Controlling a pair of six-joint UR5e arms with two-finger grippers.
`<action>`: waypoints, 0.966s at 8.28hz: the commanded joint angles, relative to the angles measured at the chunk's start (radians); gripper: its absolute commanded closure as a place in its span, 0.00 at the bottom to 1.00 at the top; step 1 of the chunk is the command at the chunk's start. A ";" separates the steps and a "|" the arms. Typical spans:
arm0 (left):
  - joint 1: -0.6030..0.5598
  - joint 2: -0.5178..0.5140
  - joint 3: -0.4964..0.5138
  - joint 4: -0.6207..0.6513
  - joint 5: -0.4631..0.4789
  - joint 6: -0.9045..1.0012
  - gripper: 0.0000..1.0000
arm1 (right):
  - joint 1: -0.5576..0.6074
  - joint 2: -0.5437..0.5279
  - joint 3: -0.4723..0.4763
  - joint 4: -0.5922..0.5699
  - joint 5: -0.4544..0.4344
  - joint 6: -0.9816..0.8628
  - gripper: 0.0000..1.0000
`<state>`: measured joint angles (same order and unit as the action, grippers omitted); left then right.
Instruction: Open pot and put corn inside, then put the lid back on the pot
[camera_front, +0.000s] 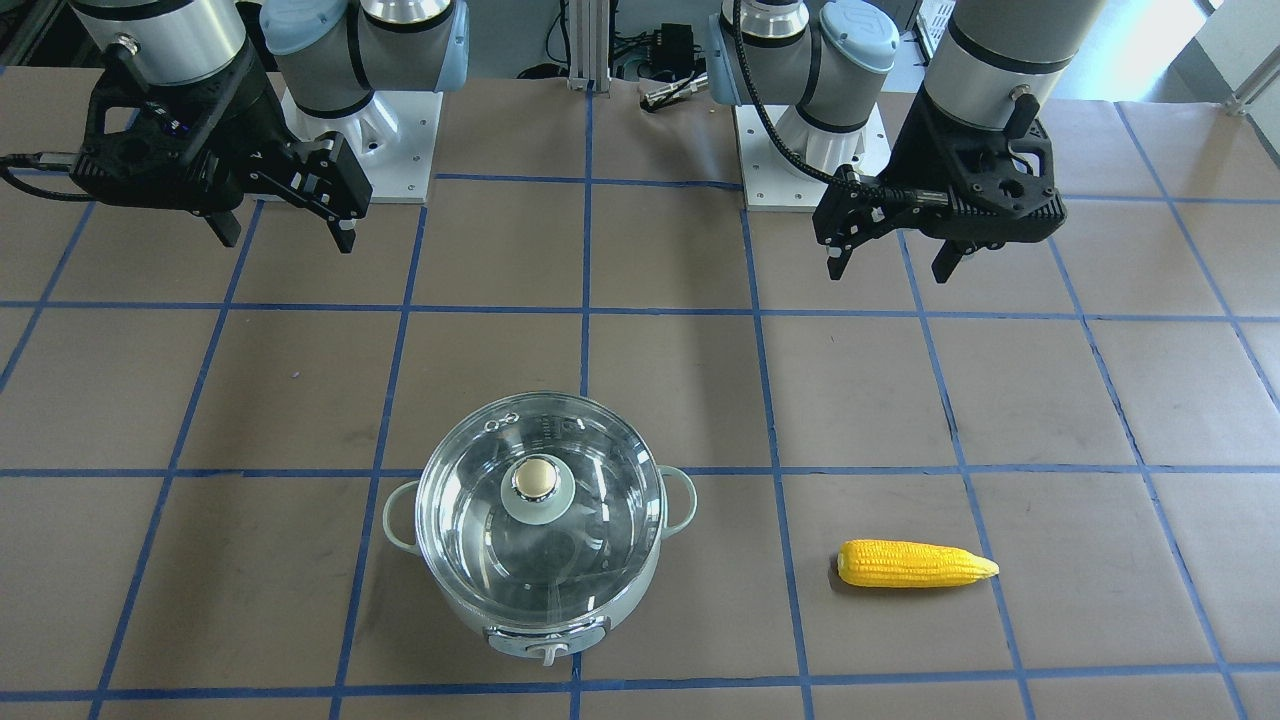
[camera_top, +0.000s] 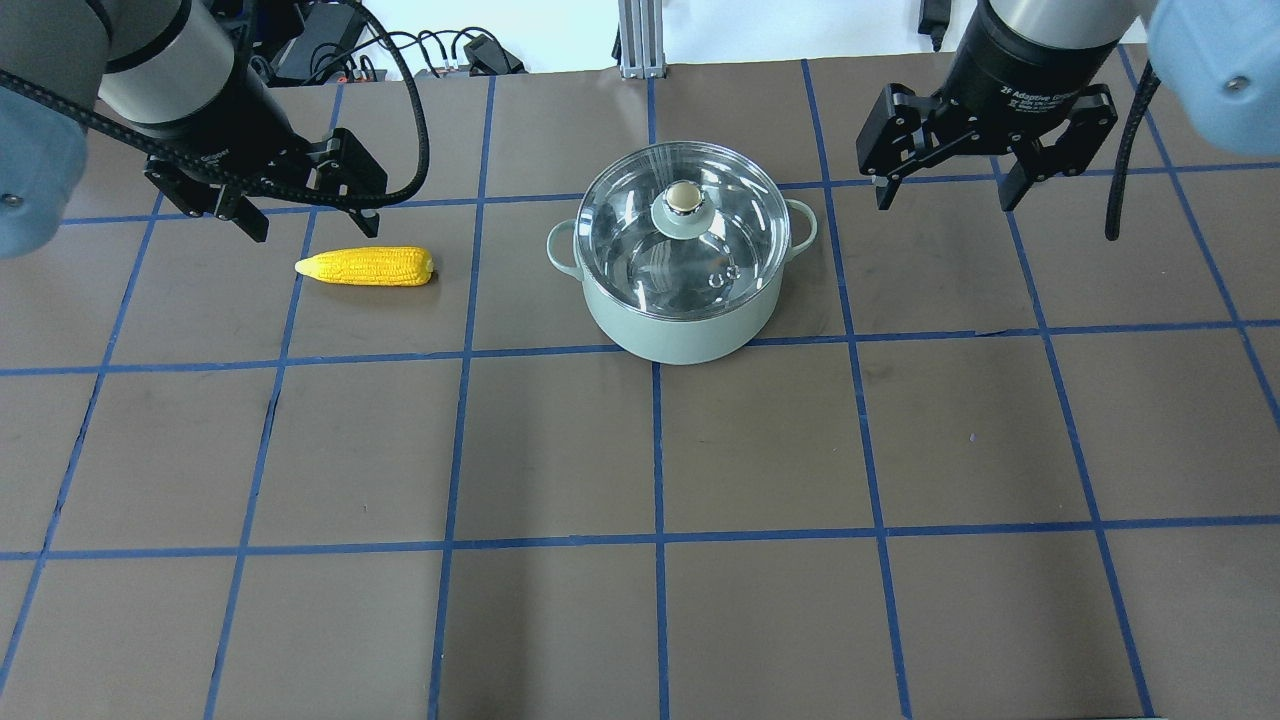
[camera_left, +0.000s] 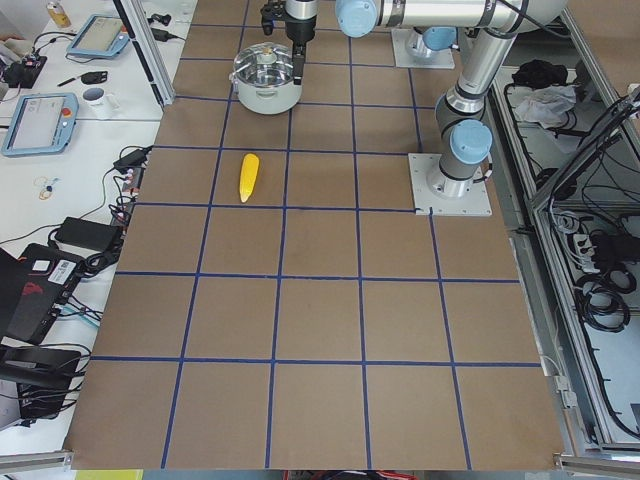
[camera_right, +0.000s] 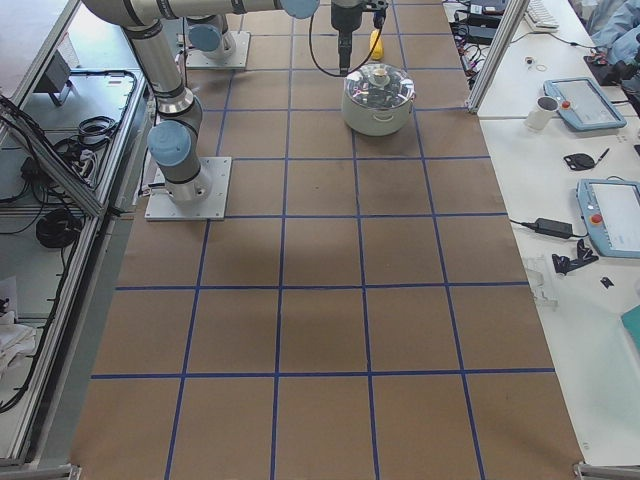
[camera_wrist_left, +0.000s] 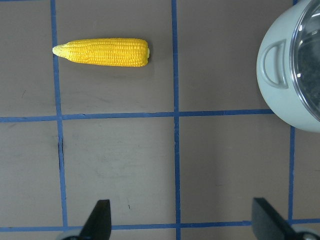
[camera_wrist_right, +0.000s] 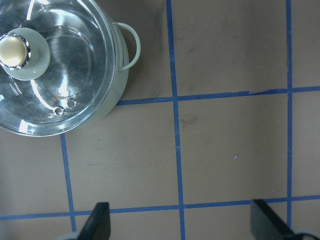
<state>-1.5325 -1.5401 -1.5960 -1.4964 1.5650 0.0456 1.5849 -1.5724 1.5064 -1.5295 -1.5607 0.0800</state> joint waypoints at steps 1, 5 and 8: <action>0.000 0.005 -0.001 -0.016 0.001 0.000 0.00 | 0.000 0.000 0.000 0.005 0.001 0.000 0.00; 0.044 -0.020 0.014 -0.001 0.004 0.262 0.00 | 0.001 0.003 0.002 -0.003 0.010 -0.005 0.00; 0.159 -0.121 0.019 0.087 0.000 0.684 0.00 | 0.001 0.008 0.003 -0.011 0.018 -0.003 0.00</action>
<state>-1.4353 -1.5989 -1.5808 -1.4500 1.5664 0.4844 1.5860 -1.5670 1.5089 -1.5356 -1.5460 0.0778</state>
